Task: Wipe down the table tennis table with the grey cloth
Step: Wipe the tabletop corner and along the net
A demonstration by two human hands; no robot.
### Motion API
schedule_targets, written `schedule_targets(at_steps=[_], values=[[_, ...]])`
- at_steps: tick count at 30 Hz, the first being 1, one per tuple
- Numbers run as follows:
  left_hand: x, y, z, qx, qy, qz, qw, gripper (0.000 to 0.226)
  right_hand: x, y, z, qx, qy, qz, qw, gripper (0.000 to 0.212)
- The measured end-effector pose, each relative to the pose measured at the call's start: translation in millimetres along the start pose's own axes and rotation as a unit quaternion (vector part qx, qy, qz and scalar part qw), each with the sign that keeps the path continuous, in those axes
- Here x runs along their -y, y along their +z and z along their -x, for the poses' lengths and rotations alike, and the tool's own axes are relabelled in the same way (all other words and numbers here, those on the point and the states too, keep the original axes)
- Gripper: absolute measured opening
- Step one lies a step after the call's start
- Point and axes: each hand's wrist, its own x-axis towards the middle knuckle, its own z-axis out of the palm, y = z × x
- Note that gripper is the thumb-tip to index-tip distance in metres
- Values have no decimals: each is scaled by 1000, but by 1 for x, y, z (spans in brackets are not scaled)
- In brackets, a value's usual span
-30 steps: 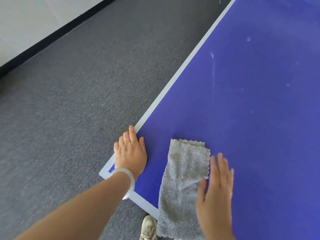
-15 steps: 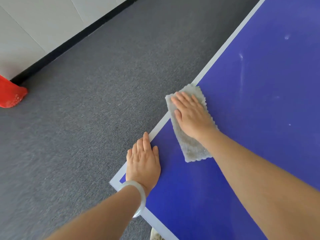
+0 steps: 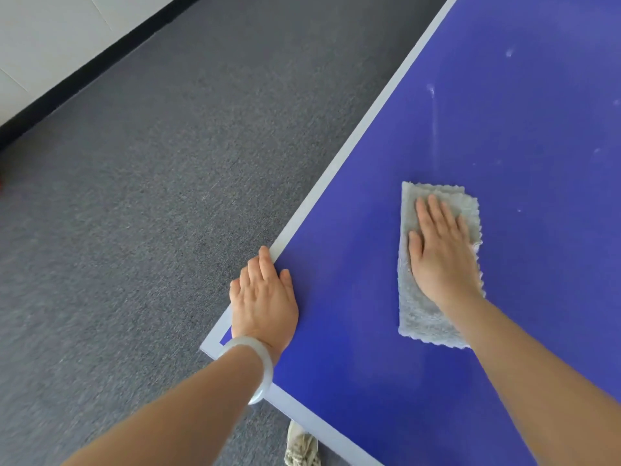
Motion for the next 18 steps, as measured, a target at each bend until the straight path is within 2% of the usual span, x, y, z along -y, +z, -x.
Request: schedule_targets(at_steps=[2, 3, 4, 5, 7, 9, 11, 13, 15, 18], values=[[0, -1, 1, 1, 1, -2, 1000, 62, 28, 5, 3, -26, 125, -35, 991, 59], [0, -2, 1, -2, 2, -3, 1000, 61, 56, 9, 13, -40, 162, -51, 985, 59], [0, -3, 2, -8, 6, -3, 1000, 59, 84, 13, 26, -54, 161, -66, 983, 60], [1, -3, 2, -12, 11, -1, 1000, 57, 111, 19, 43, -61, 123, -71, 988, 60], [2, -2, 2, -15, 15, 5, 1000, 56, 141, 26, 80, -41, -20, -60, 997, 60], [2, -2, 3, -15, 14, 5, 1000, 54, 116, 22, 93, -21, -139, -57, 988, 57], [2, -2, 3, -18, 13, 7, 1000, 52, 60, 14, 93, -16, -150, -36, 988, 55], [1, -2, 4, -20, 13, 6, 1000, 52, -1, 5, 84, -15, -49, -10, 999, 57], [0, -2, 4, -17, 14, -2, 1000, 52, -41, -5, 74, -5, 106, -25, 994, 59], [-1, -4, 5, -15, 12, -7, 1000, 52, -1, 2, 73, -45, 259, -50, 964, 60]])
